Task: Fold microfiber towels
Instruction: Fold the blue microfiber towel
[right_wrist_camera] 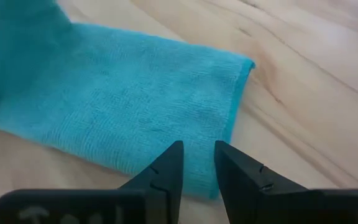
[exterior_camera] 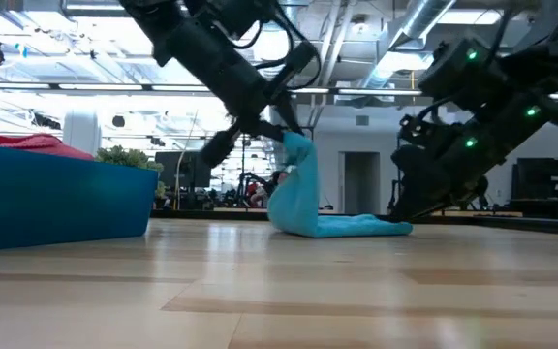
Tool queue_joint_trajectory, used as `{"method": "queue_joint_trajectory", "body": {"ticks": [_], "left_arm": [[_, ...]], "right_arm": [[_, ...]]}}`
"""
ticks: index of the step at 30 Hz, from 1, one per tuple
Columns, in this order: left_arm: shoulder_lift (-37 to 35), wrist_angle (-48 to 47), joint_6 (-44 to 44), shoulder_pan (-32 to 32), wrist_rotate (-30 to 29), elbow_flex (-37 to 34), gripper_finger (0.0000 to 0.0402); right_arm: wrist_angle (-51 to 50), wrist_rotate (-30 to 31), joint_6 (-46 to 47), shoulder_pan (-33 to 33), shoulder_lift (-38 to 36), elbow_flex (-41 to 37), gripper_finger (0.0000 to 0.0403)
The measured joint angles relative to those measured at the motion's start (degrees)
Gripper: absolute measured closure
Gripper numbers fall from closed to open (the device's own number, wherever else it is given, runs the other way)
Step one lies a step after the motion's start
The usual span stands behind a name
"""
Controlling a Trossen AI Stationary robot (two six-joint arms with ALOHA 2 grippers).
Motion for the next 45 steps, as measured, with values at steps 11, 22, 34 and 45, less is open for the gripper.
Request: {"method": "queue_joint_trajectory", "body": {"ticks": [11,22,34,45], "left_arm": [[9.09,-2.10,2.73,0.11,3.53,9.91,0.0399],[12.20,-1.00,2.77,1.48,2.05,13.89,0.0398],[12.20,-1.26,5.11,1.42,-2.92,13.94,0.0397],[15.46,1.82,5.13,1.42,-1.24,13.83,0.0322]], "right_arm": [[2.61,-1.66,-3.63,-0.64,0.34,0.08,0.0287],[1.04,-2.82,-3.62,0.48,-0.12,-0.06,0.0287],[-1.21,-3.53,-2.09,1.53,-4.88,-0.03,0.0287],[-4.46,-2.50,-5.43,1.75,-18.92,-0.03,0.0287]]}}
